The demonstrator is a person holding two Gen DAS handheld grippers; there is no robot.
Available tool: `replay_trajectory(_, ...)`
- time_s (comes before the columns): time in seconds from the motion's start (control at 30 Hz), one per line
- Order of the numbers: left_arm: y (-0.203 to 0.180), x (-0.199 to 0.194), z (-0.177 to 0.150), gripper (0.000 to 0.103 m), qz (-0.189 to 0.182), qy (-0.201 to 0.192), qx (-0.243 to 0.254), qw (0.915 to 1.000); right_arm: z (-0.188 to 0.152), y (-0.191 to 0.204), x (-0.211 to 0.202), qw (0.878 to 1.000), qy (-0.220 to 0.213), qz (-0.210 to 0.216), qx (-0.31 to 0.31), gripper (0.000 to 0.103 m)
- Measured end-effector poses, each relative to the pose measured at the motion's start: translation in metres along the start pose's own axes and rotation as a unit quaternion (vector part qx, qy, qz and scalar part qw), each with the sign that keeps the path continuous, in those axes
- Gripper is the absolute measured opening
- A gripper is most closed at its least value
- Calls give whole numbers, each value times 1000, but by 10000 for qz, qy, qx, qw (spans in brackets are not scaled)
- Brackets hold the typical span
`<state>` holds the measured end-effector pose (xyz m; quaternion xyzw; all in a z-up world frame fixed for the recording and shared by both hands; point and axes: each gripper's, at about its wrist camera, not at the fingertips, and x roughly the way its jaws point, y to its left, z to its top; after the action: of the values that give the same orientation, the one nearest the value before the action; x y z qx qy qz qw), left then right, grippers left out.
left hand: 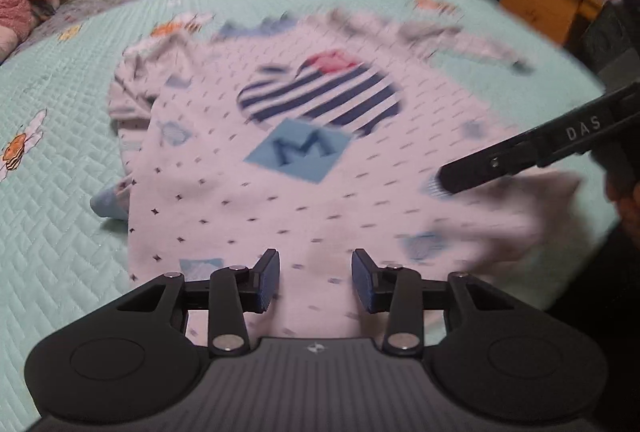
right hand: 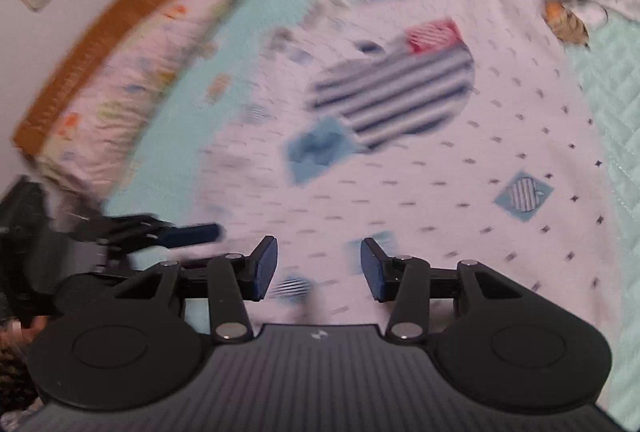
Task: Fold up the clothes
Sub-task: 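Release the hem with the left gripper and move both grippers over the sleeper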
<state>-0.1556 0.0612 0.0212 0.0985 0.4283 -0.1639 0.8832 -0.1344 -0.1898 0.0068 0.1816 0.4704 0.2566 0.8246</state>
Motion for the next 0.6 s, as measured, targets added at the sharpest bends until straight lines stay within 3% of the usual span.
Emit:
replay_trajectory(0.03,7,2,1,44,104,-26,-119,9999,3,-11,0,9996,-181,-222,85,10)
replay_trajectory(0.07,14,3,3,46,188,-67,-249,9995,6,-21,0,9982,-361,-445,170,0)
replay_trajectory(0.17,27,-2,4,45,499,-162,-491,9974,7,-32,-13,9926,-807,-877,244,0)
replay_trajectory(0.2,30,-5,4,45,615,-188,-542,9965,3,-24,-18,9931,-802,-846,113,7)
replay_trajectory(0.27,30,-20,2,45,130,-348,-687,9969,-6,-9,-27,9946,-764,-679,-158,10)
replay_trajectory(0.33,20,-37,-3,45,-334,-478,-524,9969,-22,12,-37,9970,-618,-93,-457,13)
replay_trajectory(0.4,-1,-48,-12,46,-335,-580,-3,9978,-42,38,-46,9917,-513,20,-1178,15)
replay_trajectory(0.43,-11,-53,-17,46,-319,-630,269,9971,-55,54,-48,9826,-443,-165,-1794,15)
replay_trajectory(0.5,-26,-53,-20,46,-361,-645,588,9955,-82,85,-47,9526,-296,-651,-2958,15)
replay_trajectory(0.6,-48,-51,-24,46,-429,-658,1043,9914,-108,104,-41,9135,-235,-1179,-3887,21)
